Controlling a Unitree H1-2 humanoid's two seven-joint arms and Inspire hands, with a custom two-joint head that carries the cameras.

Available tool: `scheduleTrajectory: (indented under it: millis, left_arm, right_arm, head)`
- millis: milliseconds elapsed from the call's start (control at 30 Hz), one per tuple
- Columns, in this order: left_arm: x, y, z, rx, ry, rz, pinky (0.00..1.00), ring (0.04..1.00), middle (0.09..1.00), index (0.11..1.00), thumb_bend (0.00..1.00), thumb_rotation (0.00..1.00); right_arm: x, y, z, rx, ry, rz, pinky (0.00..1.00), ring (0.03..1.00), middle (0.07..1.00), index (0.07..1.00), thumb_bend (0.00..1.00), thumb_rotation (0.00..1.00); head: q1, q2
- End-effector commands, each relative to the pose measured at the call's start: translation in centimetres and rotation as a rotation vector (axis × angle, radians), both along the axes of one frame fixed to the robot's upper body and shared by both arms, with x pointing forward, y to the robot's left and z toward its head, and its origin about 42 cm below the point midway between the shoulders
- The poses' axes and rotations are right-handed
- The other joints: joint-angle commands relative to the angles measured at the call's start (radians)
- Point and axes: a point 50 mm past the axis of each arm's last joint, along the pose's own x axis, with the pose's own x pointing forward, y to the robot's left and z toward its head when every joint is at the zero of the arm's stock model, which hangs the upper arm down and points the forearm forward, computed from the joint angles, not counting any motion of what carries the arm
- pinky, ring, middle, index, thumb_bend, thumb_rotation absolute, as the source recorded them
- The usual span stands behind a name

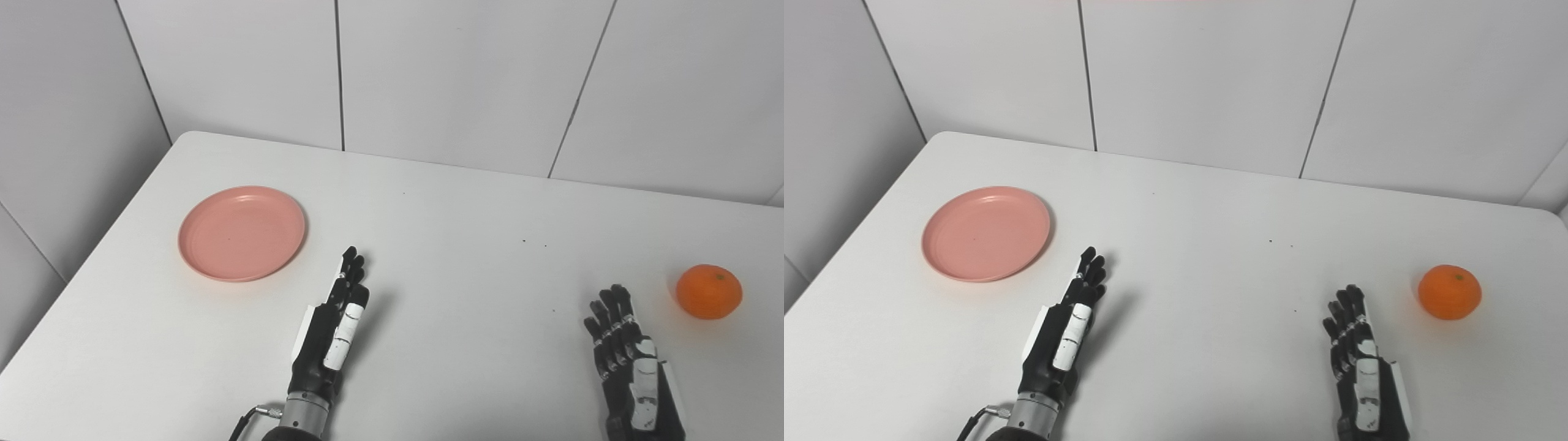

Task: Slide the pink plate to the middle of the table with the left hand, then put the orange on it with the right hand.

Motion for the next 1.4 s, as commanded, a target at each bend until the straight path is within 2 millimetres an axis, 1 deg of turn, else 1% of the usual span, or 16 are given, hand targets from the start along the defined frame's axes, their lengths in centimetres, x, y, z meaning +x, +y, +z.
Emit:
scheduleTrajectory:
  millis: [0, 33, 67, 100, 200, 233, 267, 367, 400, 500, 667, 800, 1067, 1200, 1300, 1367]
  left_arm:
    - [-4.6, -0.6, -3.2, -0.029, 0.123, 0.057, 1.0, 1.0, 1.0, 1.0, 0.77, 0.94]
    - [-4.6, -0.6, -3.3, -0.031, 0.125, 0.058, 1.0, 1.0, 1.0, 1.0, 0.77, 0.94]
    - [-4.6, -0.7, -3.4, -0.033, 0.126, 0.059, 1.0, 1.0, 1.0, 1.0, 0.76, 0.93]
    - [-4.5, -0.6, -3.5, -0.034, 0.127, 0.06, 1.0, 1.0, 1.0, 1.0, 0.76, 0.92]
    - [-4.5, -0.5, -3.8, -0.034, 0.133, 0.062, 1.0, 1.0, 1.0, 1.0, 0.74, 0.92]
    - [-4.5, -0.5, -3.9, -0.035, 0.134, 0.061, 1.0, 1.0, 1.0, 1.0, 0.74, 0.92]
    - [-4.4, -0.4, -3.9, -0.035, 0.133, 0.059, 1.0, 1.0, 1.0, 1.0, 0.74, 0.92]
    - [-4.4, -0.3, -4.2, -0.035, 0.13, 0.056, 1.0, 1.0, 1.0, 1.0, 0.74, 0.92]
    - [-4.4, -0.3, -4.2, -0.035, 0.13, 0.056, 1.0, 1.0, 1.0, 1.0, 0.73, 0.92]
    - [-4.3, -0.2, -4.5, -0.034, 0.135, 0.055, 1.0, 1.0, 1.0, 1.0, 0.74, 0.93]
    - [-4.3, 0.0, -4.8, -0.027, 0.139, 0.056, 1.0, 1.0, 1.0, 1.0, 0.75, 0.93]
    - [-4.3, 0.0, -5.0, -0.026, 0.136, 0.056, 1.0, 1.0, 1.0, 1.0, 0.74, 0.92]
    - [-4.2, 0.2, -4.9, -0.032, 0.132, 0.054, 1.0, 0.999, 1.0, 1.0, 0.7, 0.92]
    - [-4.4, 0.4, -4.5, -0.091, 0.121, 0.064, 1.0, 0.994, 1.0, 1.0, 0.72, 0.87]
    - [-4.6, 0.7, -3.7, -0.132, 0.106, 0.066, 1.0, 0.99, 0.999, 1.0, 0.76, 0.84]
    - [-4.6, 0.9, -3.2, -0.158, 0.096, 0.074, 1.0, 0.968, 0.982, 0.981, 0.8, 0.82]
  right_arm:
    - [-1.6, -2.8, -3.6, -0.044, 0.087, -0.03, 1.0, 1.0, 0.999, 0.999, 0.83, 1.0]
    - [-1.6, -2.8, -3.8, -0.045, 0.087, -0.028, 1.0, 1.0, 1.0, 1.0, 0.83, 1.0]
    - [-1.6, -2.8, -3.9, -0.046, 0.087, -0.028, 1.0, 1.0, 1.0, 1.0, 0.83, 1.0]
    - [-1.6, -2.8, -4.1, -0.047, 0.087, -0.028, 1.0, 1.0, 1.0, 0.999, 0.83, 1.0]
    - [-1.6, -2.7, -4.4, -0.049, 0.088, -0.03, 1.0, 1.0, 0.996, 0.997, 0.83, 1.0]
    - [-1.5, -2.6, -4.5, -0.049, 0.088, -0.029, 1.0, 0.997, 0.993, 0.994, 0.83, 1.0]
    - [-1.5, -2.6, -4.6, -0.048, 0.089, -0.028, 1.0, 0.997, 0.993, 0.994, 0.83, 1.0]
    - [-1.5, -2.4, -4.8, -0.053, 0.09, -0.031, 1.0, 0.995, 0.992, 0.993, 0.84, 1.0]
    - [-1.5, -2.4, -4.9, -0.054, 0.09, -0.032, 1.0, 0.995, 0.991, 0.993, 0.84, 1.0]
    - [-1.5, -2.3, -5.1, -0.06, 0.091, -0.03, 1.0, 0.996, 0.991, 0.994, 0.84, 1.0]
    - [-1.5, -2.2, -5.4, -0.07, 0.099, -0.027, 1.0, 0.995, 0.988, 0.997, 0.84, 1.0]
    - [-1.6, -2.1, -5.4, -0.067, 0.103, -0.023, 1.0, 0.998, 0.991, 0.997, 0.84, 0.99]
    - [-1.6, -1.9, -5.4, -0.065, 0.103, -0.023, 1.0, 1.0, 0.995, 0.999, 0.83, 0.99]
    - [-1.7, -1.6, -5.1, -0.066, 0.108, -0.021, 1.0, 1.0, 0.994, 0.996, 0.84, 0.98]
    - [-1.9, -1.6, -5.0, -0.069, 0.115, -0.021, 1.0, 1.0, 0.994, 0.996, 0.84, 0.99]
    - [-2.0, -1.5, -4.9, -0.069, 0.117, -0.022, 1.0, 1.0, 0.989, 0.995, 0.84, 0.99]
  head:
    - [0.006, -0.012]
    - [0.006, -0.026]
    - [0.006, -0.026]
    - [0.001, -0.038]
    - [-0.004, -0.047]
    - [-0.008, -0.058]
    - [-0.008, -0.058]
    - [-0.013, -0.077]
    - [-0.013, -0.077]
    - [-0.016, -0.096]
    - [-0.015, -0.116]
    - [-0.018, -0.122]
    - [-0.022, -0.12]
    - [-0.027, -0.118]
    - [-0.027, -0.116]
    - [-0.028, -0.116]
